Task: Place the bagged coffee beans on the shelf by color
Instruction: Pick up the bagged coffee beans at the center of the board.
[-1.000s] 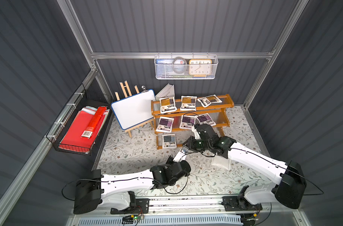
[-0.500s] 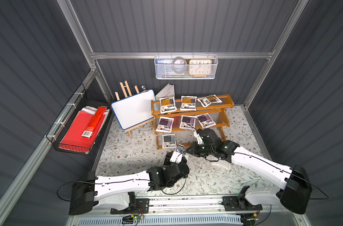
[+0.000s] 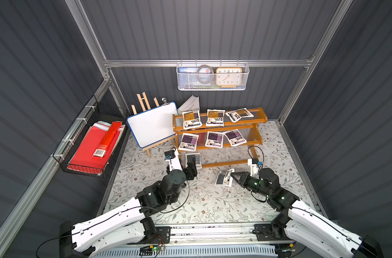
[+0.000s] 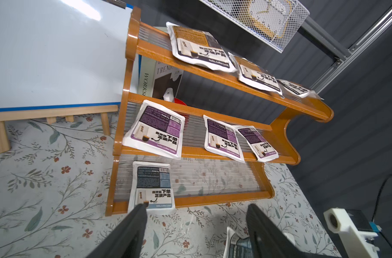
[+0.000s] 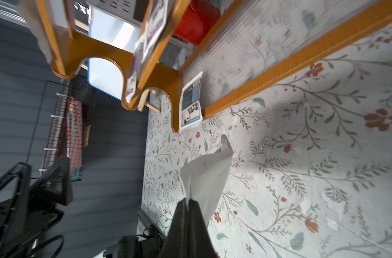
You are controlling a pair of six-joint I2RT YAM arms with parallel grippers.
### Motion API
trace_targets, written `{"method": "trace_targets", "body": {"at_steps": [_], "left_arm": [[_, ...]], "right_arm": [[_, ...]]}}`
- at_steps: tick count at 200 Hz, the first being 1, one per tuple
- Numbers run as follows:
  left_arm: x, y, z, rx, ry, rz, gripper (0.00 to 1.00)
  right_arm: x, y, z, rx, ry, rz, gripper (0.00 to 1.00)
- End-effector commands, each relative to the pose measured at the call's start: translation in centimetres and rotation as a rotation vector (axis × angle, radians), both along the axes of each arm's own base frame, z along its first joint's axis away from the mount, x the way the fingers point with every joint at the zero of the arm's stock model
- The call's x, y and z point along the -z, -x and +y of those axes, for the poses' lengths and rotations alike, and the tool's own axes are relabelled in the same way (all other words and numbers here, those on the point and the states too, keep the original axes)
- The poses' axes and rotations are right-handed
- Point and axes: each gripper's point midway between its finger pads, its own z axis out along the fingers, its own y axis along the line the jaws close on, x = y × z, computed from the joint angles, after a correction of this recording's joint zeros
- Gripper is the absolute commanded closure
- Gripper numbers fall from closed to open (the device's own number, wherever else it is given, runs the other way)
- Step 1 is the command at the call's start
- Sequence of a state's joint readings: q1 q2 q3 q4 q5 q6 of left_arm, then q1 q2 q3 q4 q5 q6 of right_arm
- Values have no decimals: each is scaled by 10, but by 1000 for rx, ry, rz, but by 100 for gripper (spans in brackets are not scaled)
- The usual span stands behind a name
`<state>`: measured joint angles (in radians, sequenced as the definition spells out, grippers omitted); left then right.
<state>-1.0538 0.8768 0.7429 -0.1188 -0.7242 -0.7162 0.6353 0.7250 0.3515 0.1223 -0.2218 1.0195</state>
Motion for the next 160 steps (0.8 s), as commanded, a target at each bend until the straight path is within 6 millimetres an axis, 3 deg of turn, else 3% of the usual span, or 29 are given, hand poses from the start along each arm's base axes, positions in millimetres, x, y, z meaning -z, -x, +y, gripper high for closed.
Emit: {"method": "trace_targets", "body": {"at_steps": [1, 39, 63, 125, 160], "left_arm": [[19, 1, -11, 37, 30, 46, 26], [29, -2, -17, 48, 27, 67, 26], [32, -4, -13, 38, 34, 74, 26], [32, -7, -1, 13, 62, 79, 26], [33, -8, -1, 11, 57, 80, 26]], "right_arm": [[-28, -3, 2, 3, -141, -91, 100], [-22, 3, 14, -66, -212, -66, 100], [-32, 4, 16, -80, -247, -106, 100], [-37, -21, 13, 6, -335, -127, 100], [-40, -23, 20, -30, -353, -126, 100]]}}
